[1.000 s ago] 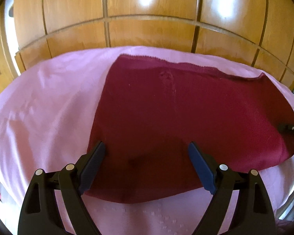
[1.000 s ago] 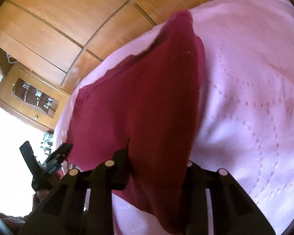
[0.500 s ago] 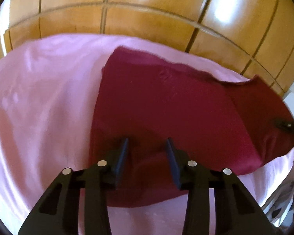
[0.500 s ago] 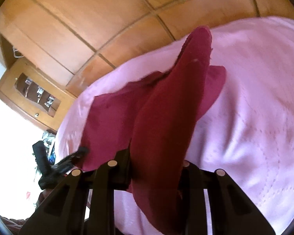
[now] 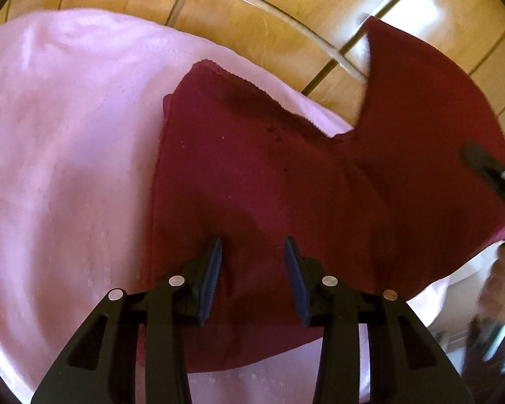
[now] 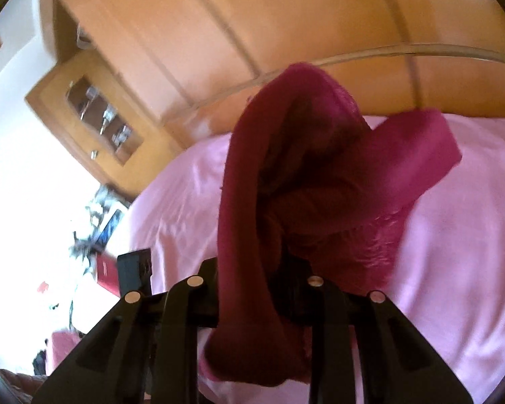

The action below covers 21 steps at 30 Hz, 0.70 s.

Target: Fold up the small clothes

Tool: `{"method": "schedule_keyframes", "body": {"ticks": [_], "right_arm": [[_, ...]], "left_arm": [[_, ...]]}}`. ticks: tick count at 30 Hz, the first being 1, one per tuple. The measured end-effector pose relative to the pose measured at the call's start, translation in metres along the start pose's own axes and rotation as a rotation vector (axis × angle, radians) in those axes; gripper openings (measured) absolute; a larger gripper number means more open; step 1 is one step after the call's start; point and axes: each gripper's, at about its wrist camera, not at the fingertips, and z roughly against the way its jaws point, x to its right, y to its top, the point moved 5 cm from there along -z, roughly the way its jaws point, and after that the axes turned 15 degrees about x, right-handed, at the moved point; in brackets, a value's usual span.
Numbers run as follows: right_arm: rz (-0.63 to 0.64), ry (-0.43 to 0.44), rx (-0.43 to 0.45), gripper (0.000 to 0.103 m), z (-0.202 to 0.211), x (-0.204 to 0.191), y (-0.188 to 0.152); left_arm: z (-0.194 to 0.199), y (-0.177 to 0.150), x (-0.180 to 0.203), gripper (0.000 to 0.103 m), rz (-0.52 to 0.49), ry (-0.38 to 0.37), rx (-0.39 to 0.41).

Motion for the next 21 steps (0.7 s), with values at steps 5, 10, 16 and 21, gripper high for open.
{"method": "schedule_keyframes", "body": {"ticks": [5,10,16,21], "right_arm": [[0.154,-0.020,-0.150,0.025,-0.064,-0.033,-0.043],[0.234,0.113,-0.226,0.062,-0.084,-0.059,-0.086],[0.139,0.194,-0.101,0.069,-0.011,-0.040,-0.082],[0.124,0.002,-0.071,0.069,0.048,0.015,-0.107]], "left_arm": [[0.030,0.022,-0.039,0.039,0.233,-0.066,0.064],[0.058,0.032,-0.067,0.044,0.331,-0.058,0.106],[0.081,0.035,-0.062,0.053,0.374,-0.129,0.131],[0.084,0.040,-0.037,0.068,0.379,-0.217,0.106]]}}
